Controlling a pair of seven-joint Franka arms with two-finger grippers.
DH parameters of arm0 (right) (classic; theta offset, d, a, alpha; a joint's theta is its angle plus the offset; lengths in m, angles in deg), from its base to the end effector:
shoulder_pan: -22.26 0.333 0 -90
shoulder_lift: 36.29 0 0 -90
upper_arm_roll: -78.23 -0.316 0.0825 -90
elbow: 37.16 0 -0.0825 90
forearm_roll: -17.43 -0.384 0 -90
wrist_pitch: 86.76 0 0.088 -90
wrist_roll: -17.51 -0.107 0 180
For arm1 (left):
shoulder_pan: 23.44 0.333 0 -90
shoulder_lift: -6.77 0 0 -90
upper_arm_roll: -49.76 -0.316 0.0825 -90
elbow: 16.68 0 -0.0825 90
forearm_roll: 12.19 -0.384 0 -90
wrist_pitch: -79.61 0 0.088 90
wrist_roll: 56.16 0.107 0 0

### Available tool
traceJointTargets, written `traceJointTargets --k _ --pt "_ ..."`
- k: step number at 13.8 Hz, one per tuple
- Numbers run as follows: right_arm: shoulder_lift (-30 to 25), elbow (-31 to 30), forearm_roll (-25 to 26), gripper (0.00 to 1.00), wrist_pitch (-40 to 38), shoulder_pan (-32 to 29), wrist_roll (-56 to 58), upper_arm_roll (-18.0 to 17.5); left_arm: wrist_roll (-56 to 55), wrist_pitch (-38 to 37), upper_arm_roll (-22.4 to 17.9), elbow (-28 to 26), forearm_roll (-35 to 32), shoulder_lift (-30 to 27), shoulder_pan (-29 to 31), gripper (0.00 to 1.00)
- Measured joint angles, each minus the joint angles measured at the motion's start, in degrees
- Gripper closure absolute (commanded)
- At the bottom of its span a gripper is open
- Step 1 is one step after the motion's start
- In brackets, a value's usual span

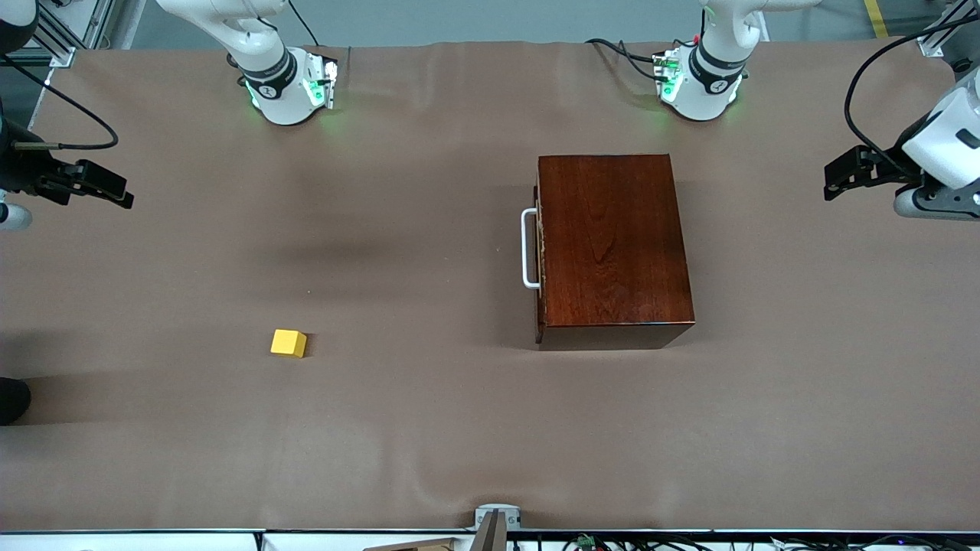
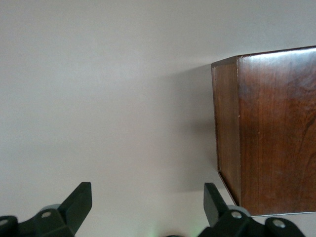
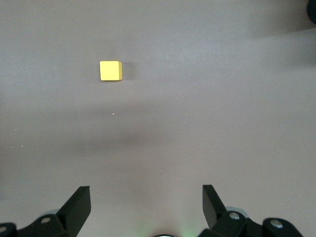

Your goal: Open drawer, take yellow block, close drawer

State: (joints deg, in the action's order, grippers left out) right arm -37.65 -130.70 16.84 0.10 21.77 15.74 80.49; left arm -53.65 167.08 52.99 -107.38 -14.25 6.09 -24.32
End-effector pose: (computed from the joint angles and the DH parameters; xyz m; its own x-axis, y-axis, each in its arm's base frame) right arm 0.5390 -0.0250 0.6040 0.9926 -0.0779 -0.0930 -0.0791 -0.9968 -0.0084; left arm 0.5448 -0.0353 0.6216 0.9925 -0.1136 -0.0460 -0.1152 -0.9927 -0.0346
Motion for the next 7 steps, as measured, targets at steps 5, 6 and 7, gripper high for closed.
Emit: traceJointTargets --k 5,6,7 --pt "0.0 0.0 0.0 0.0 0.04 0.0 0.0 0.0 0.0 -0.04 -0.07 0.6 0.0 0.71 0.04 0.0" --pt "0.0 0.0 0.0 0.0 0.04 0.0 0.0 0.0 0.0 -0.04 -0.06 0.62 0.0 1.04 0.03 0.0" --pt "0.0 0.0 0.0 0.0 0.04 0.0 0.0 0.0 0.0 -0.04 -0.07 0.64 0.0 1.32 0.03 0.0"
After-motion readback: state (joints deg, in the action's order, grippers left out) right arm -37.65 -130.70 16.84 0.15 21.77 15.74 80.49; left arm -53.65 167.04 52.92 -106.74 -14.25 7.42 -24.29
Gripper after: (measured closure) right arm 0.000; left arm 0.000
